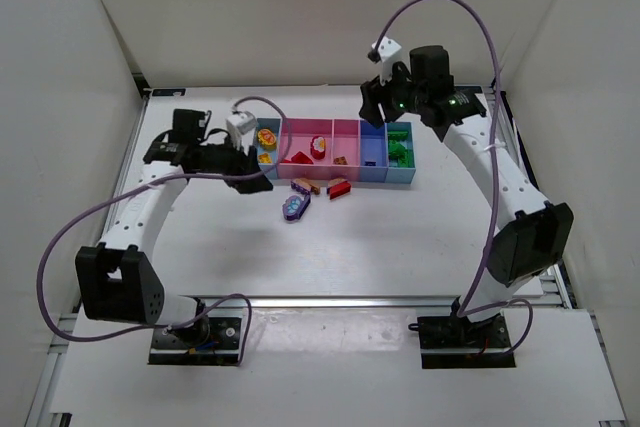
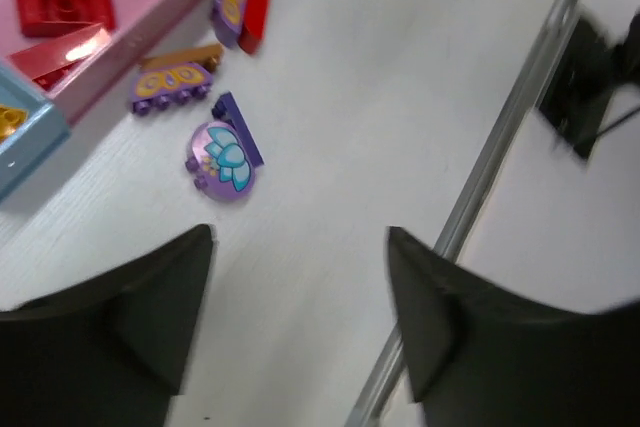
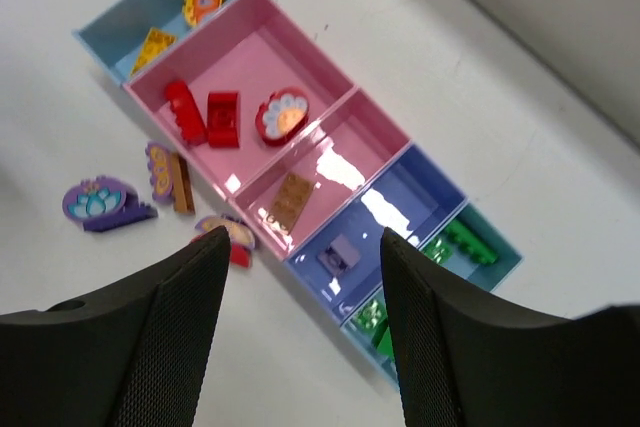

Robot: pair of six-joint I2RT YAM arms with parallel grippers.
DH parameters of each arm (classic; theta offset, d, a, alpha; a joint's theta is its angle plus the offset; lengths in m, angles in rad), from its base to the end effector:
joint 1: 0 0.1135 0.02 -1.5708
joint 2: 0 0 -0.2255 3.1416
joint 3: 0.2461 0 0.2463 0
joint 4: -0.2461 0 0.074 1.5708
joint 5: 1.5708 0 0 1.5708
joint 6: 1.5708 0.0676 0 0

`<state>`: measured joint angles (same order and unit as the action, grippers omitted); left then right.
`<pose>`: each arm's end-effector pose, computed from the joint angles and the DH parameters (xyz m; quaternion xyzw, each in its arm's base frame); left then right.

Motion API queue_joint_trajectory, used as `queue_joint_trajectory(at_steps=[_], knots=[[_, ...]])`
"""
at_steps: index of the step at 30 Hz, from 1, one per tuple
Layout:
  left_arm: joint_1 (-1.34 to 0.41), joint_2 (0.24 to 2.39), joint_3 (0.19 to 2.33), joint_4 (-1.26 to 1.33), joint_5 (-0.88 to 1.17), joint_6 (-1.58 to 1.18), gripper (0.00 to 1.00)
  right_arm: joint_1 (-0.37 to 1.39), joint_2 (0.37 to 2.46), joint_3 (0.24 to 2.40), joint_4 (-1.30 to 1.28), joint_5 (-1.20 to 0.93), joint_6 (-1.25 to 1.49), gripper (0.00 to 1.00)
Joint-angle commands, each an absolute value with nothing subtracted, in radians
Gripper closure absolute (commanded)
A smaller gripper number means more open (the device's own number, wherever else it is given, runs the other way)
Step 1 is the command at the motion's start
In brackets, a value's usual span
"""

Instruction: Sort the legos into containers by color

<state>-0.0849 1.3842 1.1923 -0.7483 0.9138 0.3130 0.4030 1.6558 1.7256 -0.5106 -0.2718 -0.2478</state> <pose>0.2865 -0.0781 0.2553 0.3027 0.8093 -0.3850 0.3242 0.3600 0.1732 0.3553 -0.3362 0.7697 0.1552 0.5200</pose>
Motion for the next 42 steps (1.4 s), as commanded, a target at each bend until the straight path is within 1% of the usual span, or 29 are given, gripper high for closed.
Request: queue_joint_trajectory(at_steps=[1, 5, 8, 12, 18, 23, 27, 30, 35, 42], knots=[[-0.173, 1.402, 1.195, -0.911, 0.83, 0.55, 0.15, 0.394, 1.637, 1.645, -0.538, -0.281, -0.278, 0.34], [-0.221, 1.462, 1.203, -0.999, 0.842, 0.748, 0.05, 0.388, 1.618, 1.614, -0.535, -0.285, -0.279, 0.34], [-0.25, 1.506, 1.209, -1.002, 0.815, 0.857, 0.02, 0.388, 1.612, 1.606, -0.538, -0.293, -0.279, 0.34], [-0.271, 1.577, 1.239, -1.002, 0.761, 0.946, 0.02, 0.385, 1.609, 1.609, -0.548, -0.295, -0.281, 0.34], [-0.321, 1.657, 1.275, -0.971, 0.692, 0.943, 0.02, 0.379, 1.595, 1.594, -0.561, -0.293, -0.287, 0.34], [-0.39, 1.672, 1.247, -0.84, 0.602, 0.861, 0.05, 0.362, 1.591, 1.588, -0.564, -0.295, -0.29, 0.34], [-0.443, 1.677, 1.21, -0.72, 0.484, 0.75, 0.08, 0.351, 1.591, 1.588, -0.568, -0.299, -0.29, 0.34], [-0.454, 1.683, 1.201, -0.654, 0.463, 0.68, 0.08, 0.342, 1.589, 1.585, -0.569, -0.302, -0.29, 0.34], [-0.483, 1.704, 1.169, -0.627, 0.431, 0.744, 0.05, 0.322, 1.586, 1.578, -0.572, -0.313, -0.287, 0.33], [-0.483, 1.736, 1.189, -0.627, 0.433, 0.831, 0.05, 0.304, 1.585, 1.569, -0.569, -0.325, -0.282, 0.33]])
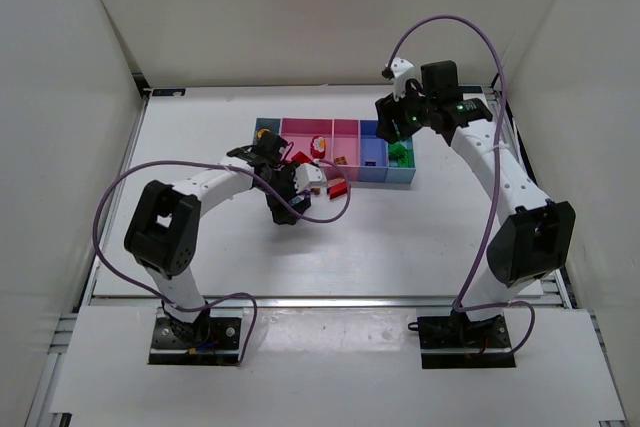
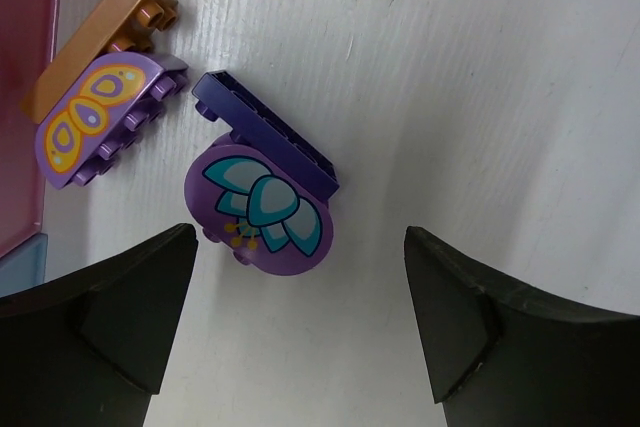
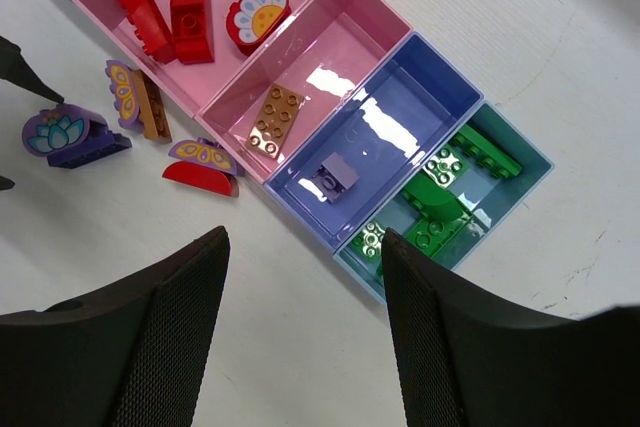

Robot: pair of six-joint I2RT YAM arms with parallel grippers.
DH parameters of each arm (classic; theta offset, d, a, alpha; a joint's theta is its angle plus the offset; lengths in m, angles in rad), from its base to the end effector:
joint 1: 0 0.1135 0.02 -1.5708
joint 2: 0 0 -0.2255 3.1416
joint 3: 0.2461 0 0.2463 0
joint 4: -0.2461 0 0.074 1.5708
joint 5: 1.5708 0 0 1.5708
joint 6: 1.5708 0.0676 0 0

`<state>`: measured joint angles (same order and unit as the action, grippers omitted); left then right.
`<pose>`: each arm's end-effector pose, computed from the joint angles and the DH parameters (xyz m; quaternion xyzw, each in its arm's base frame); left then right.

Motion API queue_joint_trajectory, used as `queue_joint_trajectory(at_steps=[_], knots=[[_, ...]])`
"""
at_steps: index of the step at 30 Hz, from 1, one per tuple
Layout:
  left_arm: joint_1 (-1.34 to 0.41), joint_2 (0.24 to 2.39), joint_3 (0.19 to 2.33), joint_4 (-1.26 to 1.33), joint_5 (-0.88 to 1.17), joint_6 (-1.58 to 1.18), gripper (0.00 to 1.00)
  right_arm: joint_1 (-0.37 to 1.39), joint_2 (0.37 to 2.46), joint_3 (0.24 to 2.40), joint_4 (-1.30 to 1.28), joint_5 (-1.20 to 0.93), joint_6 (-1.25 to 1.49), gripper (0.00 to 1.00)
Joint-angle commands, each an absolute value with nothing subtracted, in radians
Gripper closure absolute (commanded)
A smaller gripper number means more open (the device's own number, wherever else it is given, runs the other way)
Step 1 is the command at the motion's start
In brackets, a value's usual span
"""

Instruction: Sort the legos into containers by color

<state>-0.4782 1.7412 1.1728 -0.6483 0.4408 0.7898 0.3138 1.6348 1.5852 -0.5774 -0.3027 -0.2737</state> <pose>0.2874 -0.1815 0.1310 0.6000 0.7511 -0.1859 0.2032 0.3630 0.1390 0.3053 -0.3205 0.8230 0.1433 0.4466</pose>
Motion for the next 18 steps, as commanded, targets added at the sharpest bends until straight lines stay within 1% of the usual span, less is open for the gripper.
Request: queue_joint_trajectory(at_steps=[1, 14, 18], knots=[[-0.485, 1.744, 1.196, -0.627, 0.431, 0.83, 0.05, 0.302, 1.585, 1.566, -0.569, -0.325, -0.281, 0.33], [-0.486, 1.838, 1.289, -0.624, 0.403, 0.815, 0.06, 0.275, 1.592, 1.566, -0.569, -0.336, -0.284, 0.33], [-0.485, 1.85, 1.296, -0.627, 0.4, 0.813, 0.08, 0.268, 1.606, 1.577, -0.572, -0.341, -0.285, 0.33]])
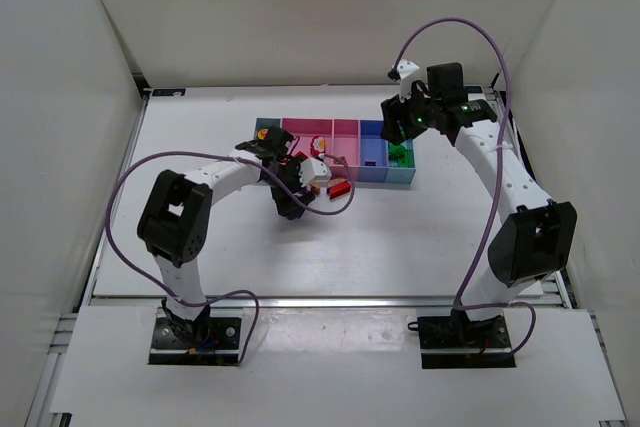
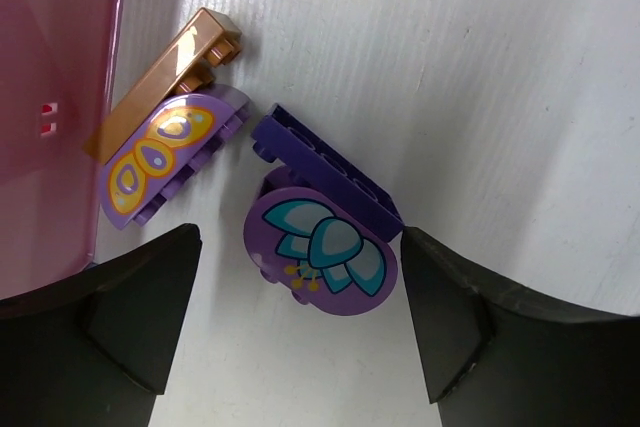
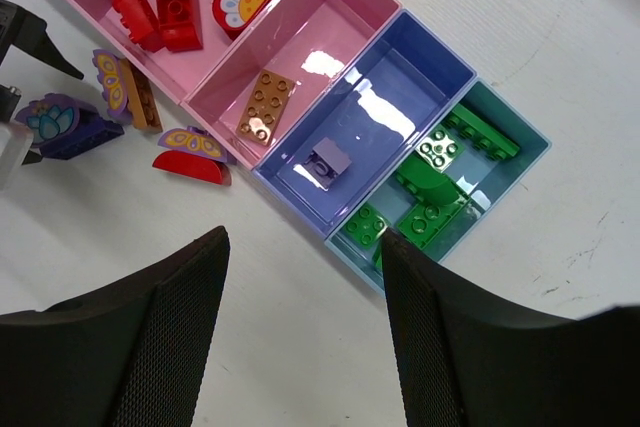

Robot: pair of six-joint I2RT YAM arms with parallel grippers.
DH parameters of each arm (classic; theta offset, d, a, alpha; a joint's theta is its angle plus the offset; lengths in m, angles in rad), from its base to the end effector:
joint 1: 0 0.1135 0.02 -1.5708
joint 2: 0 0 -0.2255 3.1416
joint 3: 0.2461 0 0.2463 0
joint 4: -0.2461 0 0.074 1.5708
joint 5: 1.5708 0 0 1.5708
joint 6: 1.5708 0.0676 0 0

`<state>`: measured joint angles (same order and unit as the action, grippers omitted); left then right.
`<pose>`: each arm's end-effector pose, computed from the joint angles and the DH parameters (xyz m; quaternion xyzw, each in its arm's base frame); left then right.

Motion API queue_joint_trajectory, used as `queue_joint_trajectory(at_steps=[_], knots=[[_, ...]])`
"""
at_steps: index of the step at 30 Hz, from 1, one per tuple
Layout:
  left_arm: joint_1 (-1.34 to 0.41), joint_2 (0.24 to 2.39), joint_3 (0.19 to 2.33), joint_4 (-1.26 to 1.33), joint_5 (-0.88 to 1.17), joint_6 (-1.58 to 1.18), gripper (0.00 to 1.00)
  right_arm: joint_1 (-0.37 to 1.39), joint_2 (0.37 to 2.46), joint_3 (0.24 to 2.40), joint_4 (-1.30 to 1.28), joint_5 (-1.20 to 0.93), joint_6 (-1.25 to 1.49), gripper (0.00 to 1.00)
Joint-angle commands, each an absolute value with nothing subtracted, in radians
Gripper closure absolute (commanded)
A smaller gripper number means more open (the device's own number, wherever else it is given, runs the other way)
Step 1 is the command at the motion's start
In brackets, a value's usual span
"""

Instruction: Sort the legos into containers by color

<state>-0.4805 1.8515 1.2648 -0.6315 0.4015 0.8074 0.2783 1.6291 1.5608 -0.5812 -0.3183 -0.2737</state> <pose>0.3085 -0.1906 0.1201 0.6072 0.7505 -0.1657 0.2015 0.3650 0.1263 0.2986 -0.3088 0.8318 0.1430 0.4386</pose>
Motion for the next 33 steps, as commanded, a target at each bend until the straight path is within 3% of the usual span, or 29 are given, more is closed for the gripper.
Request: queue_joint_trajectory(at_steps=[1, 11, 20, 23, 28, 33], knots=[[-0.485, 1.85, 1.295, -0.627, 0.394, 0.811, 0.1, 0.265, 1.612, 1.581, -0.575, -0.344, -0.287, 0.33], [-0.477, 1.816, 1.244, -0.634, 0.391, 0.808, 0.26, 0.244, 1.646, 1.612, -0.588, -0.362, -0.295, 0.34], [-0.471, 1.807, 1.229, -0.647, 0.382, 0.793, 0.21, 0.242, 1.66, 1.624, -0.594, -0.37, -0.298, 0.34], [-0.469, 1.812, 1.232, -0.646, 0.388, 0.79, 0.26, 0.242, 1.661, 1.626, -0.591, -0.373, -0.295, 0.34], [-0.465, 1.819, 1.241, -0.646, 0.383, 0.785, 0.46, 0.241, 1.666, 1.631, -0.591, -0.371, -0.29, 0.34], [-0.457, 1.815, 1.241, -0.649, 0.397, 0.769, 0.56, 0.242, 1.669, 1.629, -0.589, -0.377, -0.272, 0.34]])
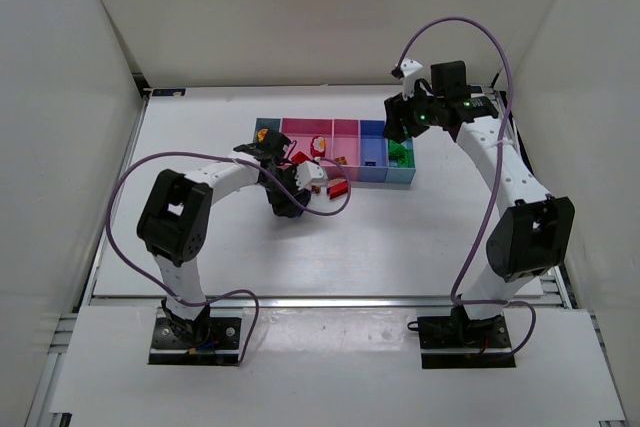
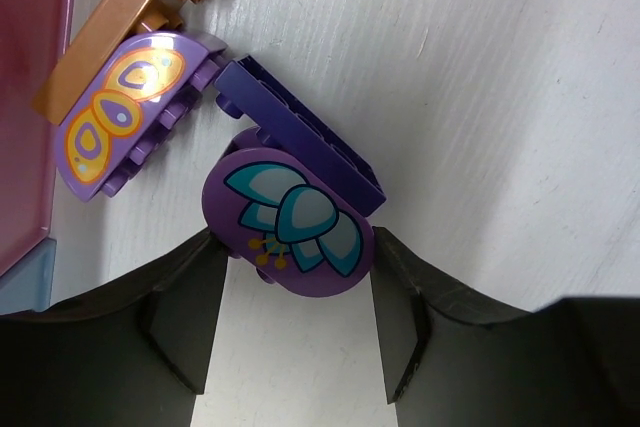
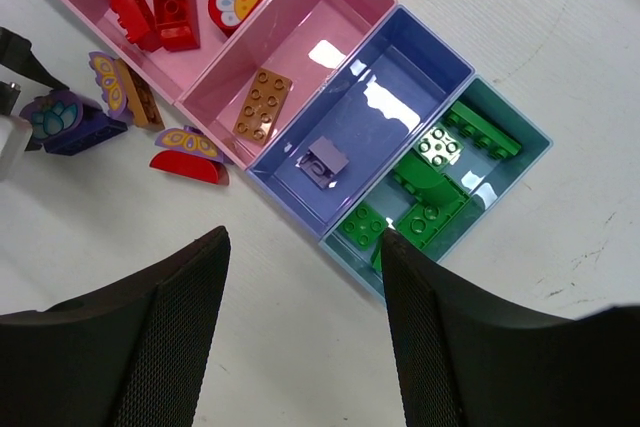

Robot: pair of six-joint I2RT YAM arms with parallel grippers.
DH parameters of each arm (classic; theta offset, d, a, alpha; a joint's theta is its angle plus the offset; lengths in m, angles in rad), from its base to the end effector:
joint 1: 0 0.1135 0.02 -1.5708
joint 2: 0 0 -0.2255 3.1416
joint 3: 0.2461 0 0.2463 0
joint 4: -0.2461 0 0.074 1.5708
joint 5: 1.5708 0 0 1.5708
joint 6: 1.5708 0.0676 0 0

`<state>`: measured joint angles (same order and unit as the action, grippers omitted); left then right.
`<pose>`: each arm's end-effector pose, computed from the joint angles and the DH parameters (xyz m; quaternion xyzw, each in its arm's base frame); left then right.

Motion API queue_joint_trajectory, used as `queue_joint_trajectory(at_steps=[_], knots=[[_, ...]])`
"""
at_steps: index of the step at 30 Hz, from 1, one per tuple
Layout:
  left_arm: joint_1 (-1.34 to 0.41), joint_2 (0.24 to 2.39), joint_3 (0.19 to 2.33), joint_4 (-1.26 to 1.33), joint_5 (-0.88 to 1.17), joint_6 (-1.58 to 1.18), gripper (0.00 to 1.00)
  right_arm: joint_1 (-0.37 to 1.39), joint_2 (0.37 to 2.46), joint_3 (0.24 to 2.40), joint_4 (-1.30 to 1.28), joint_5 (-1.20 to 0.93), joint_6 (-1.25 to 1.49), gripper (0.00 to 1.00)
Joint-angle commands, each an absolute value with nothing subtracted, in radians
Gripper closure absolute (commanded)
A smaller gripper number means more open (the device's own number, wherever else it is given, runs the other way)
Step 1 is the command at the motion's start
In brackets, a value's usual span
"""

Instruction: Sort the legos into containers by color

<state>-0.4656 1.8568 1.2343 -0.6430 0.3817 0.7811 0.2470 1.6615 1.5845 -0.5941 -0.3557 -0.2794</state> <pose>0.3048 -0.1813 0.1089 0.5899 0.7711 -0.1617 0.1769 0.3732 0.1184 0.2941 -0.3049 0.8358 0.1524 0.4305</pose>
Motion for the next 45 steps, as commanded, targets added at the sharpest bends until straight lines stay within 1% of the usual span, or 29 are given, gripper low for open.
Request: queue_joint_trajectory(at_steps=[1, 6, 9, 10, 13, 14, 16, 20, 22, 27, 30, 36, 45], knots=[[-0.451, 1.807, 1.238, -0.646, 0.406, 0.762, 0.59, 0.244, 1.667, 1.631, -0.588, -0.382, -0.264, 0.34], [-0.428, 1.714, 1.209, -0.64, 0.457, 0.727, 0.65, 0.242, 1.667, 1.625, -0.598, -0.455, -0.201, 0.34], [-0.42, 1.645, 1.177, -0.623, 0.508, 0.683, 0.69, 0.244, 1.664, 1.603, -0.603, -0.552, -0.141, 0.33], [-0.419, 1.594, 1.158, -0.618, 0.535, 0.667, 0.69, 0.244, 1.663, 1.592, -0.598, -0.614, -0.123, 0.32], [-0.419, 1.482, 1.129, -0.572, 0.56, 0.597, 0.72, 0.247, 1.664, 1.572, -0.578, -0.684, -0.031, 0.32], [-0.42, 1.456, 1.109, -0.554, 0.558, 0.58, 0.73, 0.244, 1.664, 1.557, -0.56, -0.715, 0.044, 0.31], [-0.445, 1.39, 1.089, -0.496, 0.511, 0.511, 0.75, 0.247, 1.669, 1.542, -0.539, -0.75, 0.118, 0.31], [-0.495, 1.315, 1.054, -0.433, 0.352, 0.439, 0.76, 0.265, 1.698, 1.54, -0.45, -0.866, 0.26, 0.31], [-0.515, 1.295, 1.052, -0.404, 0.298, 0.413, 0.77, 0.296, 1.727, 1.557, -0.422, -0.885, 0.335, 0.31], [-0.56, 1.258, 1.045, -0.37, 0.137, 0.387, 0.78, 0.357, 1.781, 1.634, -0.376, -0.96, 0.42, 0.3], [-0.571, 1.24, 1.032, -0.351, 0.065, 0.382, 0.79, 0.397, 1.787, 1.64, -0.364, -0.986, 0.431, 0.29], [-0.575, 1.221, 1.026, -0.315, 0.005, 0.382, 0.79, 0.446, 1.786, 1.617, -0.348, -1.009, 0.422, 0.27], [-0.568, 1.192, 1.025, -0.253, 0.034, 0.367, 0.8, 0.483, 1.841, 1.66, -0.348, -0.999, 0.414, 0.26]])
